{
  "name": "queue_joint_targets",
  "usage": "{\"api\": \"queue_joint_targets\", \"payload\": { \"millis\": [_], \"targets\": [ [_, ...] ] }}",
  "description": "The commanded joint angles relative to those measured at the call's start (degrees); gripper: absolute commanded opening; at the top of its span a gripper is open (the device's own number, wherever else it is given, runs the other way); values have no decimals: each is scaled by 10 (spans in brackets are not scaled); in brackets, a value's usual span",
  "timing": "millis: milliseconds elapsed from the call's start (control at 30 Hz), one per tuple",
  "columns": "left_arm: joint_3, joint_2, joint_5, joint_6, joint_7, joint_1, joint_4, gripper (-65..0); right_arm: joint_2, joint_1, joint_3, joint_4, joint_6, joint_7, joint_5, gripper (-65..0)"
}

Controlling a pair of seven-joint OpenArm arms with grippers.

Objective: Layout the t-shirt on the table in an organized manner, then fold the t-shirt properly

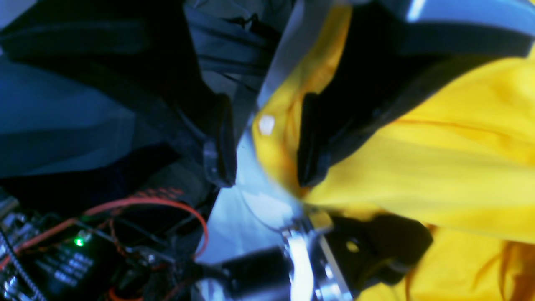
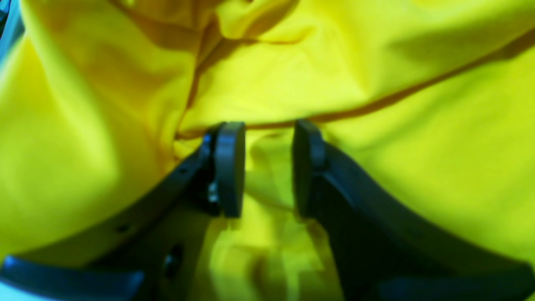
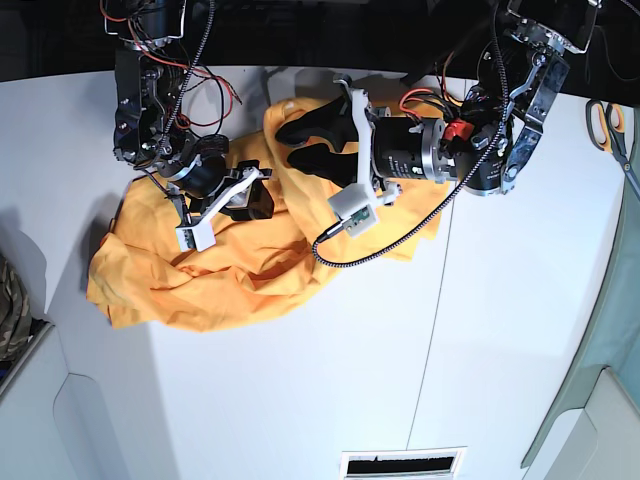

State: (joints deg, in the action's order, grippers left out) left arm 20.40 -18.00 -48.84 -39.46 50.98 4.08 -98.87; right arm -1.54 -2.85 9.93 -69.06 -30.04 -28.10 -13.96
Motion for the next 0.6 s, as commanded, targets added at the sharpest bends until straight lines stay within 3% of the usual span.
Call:
{"api": "queue_joint_targets", "payload": {
  "millis": [0, 133, 333, 567],
  "targets": [
    [-3, 0, -12, -5, -13, -9, -8, -367, 8, -3, 1, -3, 13, -18, 15, -433],
    [-33, 0, -12, -5, -12, -11, -9, -368, 26, -3, 2, -12, 13, -35, -14, -433],
    [-142, -14, -15, -5, -6, -9, -9, -368, 38, -3, 2, -67, -2, -98, -51, -433],
    [-200, -34, -21, -5, -6, 35, -8, -368, 36, -3, 2, -79, -2, -84, -66, -433]
  ]
}}
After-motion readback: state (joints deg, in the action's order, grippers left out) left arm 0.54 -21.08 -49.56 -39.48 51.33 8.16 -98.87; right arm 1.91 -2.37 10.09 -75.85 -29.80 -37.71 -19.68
